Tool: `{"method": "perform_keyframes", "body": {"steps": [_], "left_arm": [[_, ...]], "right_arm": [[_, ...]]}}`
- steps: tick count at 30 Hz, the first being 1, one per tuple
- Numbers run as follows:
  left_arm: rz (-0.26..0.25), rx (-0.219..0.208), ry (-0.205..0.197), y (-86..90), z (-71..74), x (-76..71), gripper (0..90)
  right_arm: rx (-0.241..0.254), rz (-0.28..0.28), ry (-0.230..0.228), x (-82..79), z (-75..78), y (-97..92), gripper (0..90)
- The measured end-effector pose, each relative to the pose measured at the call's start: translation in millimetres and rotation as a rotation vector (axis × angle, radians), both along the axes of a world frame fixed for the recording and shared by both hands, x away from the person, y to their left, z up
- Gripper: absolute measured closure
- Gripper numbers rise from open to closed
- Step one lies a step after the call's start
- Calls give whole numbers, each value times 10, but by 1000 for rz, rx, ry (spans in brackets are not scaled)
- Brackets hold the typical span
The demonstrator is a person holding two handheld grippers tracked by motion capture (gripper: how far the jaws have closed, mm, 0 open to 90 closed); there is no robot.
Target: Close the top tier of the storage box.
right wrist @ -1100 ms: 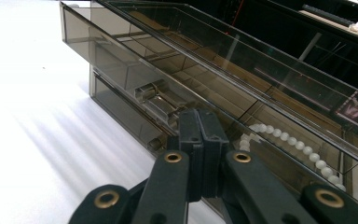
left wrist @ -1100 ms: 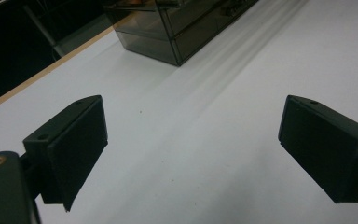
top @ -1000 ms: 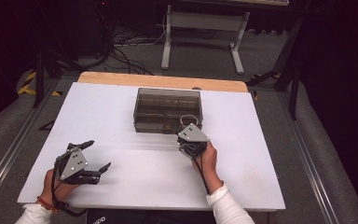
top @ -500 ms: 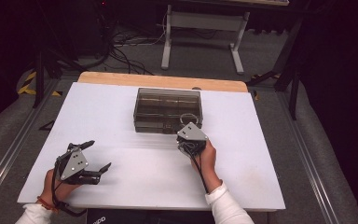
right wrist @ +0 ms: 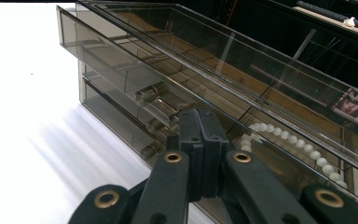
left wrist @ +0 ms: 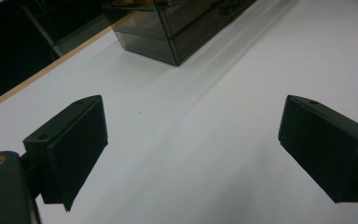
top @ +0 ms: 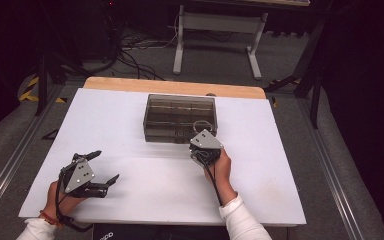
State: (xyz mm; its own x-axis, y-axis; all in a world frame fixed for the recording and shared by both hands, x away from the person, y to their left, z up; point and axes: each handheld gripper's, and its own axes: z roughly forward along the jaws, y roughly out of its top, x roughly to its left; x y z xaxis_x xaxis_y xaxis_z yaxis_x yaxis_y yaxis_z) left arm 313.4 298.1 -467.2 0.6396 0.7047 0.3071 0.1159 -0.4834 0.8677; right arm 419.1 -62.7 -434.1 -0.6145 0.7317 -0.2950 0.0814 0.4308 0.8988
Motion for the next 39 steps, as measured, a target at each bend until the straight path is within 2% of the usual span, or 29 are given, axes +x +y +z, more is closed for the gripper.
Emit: {"method": "perform_keyframes", "body": {"steps": [20, 39], "left_arm": [[-1, 5, 2, -2, -2, 2, 89], [1, 9, 8, -6, -15, 13, 90]], "right_arm": [[7, -20, 4, 54, -16, 4, 900], [15, -61, 1, 98, -26, 61, 900]]}}
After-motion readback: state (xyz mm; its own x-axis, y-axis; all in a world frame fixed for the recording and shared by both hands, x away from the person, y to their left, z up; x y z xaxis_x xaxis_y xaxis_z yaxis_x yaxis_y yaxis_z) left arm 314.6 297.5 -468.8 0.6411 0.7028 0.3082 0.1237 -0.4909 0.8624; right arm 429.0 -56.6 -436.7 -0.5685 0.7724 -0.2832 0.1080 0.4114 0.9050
